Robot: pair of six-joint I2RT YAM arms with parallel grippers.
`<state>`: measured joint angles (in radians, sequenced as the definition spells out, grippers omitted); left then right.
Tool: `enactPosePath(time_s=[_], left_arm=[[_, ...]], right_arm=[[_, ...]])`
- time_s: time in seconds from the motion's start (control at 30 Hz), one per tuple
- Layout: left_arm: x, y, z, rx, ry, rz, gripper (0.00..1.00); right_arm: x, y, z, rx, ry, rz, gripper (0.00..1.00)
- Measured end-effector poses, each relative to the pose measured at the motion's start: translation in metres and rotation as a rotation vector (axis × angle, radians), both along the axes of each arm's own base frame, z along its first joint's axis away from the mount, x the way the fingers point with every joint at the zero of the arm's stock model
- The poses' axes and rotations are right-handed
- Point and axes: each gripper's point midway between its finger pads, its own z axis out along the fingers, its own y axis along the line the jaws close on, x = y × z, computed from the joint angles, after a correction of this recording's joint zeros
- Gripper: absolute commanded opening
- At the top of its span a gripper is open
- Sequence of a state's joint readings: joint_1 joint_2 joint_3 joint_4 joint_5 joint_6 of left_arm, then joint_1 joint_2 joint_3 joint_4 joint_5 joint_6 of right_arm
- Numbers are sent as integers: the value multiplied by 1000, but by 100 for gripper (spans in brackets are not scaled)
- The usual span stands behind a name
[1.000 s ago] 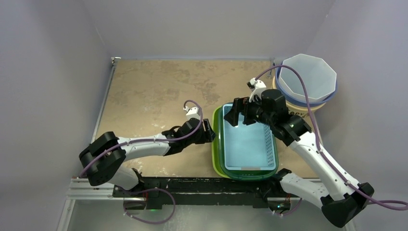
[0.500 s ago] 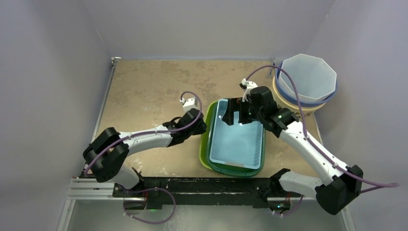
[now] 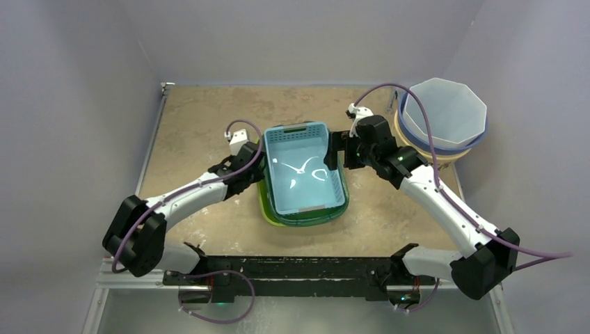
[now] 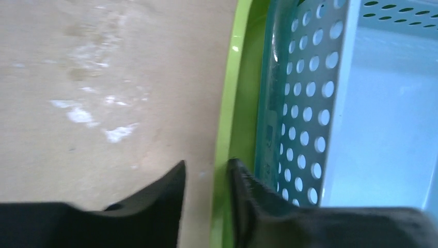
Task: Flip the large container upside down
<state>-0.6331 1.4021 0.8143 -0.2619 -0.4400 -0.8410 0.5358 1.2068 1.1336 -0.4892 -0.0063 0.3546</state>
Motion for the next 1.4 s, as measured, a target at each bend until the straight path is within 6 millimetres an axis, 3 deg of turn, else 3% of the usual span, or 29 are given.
enactPosePath(time_s=[0.1,0.2,0.57,0.8,0.93,1.13,1.27,1.4], left_arm=[[-5,22,10,55,-6,31,60],[-11,34,28,74,-37,38,68],[-32,58,73,48,-125,81,75],[-40,61,111,-51,-230,87,77],[-43,63,120,-69,-250,90,77],[-47,68,144,-94,-292,103,77],[-54,79,160,-107,-335,128,77],[-62,88,168,-118,-361,150,78]], right_arm=[[4,-9,-3,-35,-6,-42,99],[8,-11,-11,-60,6,-61,99],[8,1,-98,-130,229,-46,99],[3,25,-118,-51,305,19,99],[-2,57,-121,-13,331,80,99],[-2,142,-123,-6,343,217,99],[-21,198,-118,7,317,342,99],[-42,215,-102,26,288,412,99]])
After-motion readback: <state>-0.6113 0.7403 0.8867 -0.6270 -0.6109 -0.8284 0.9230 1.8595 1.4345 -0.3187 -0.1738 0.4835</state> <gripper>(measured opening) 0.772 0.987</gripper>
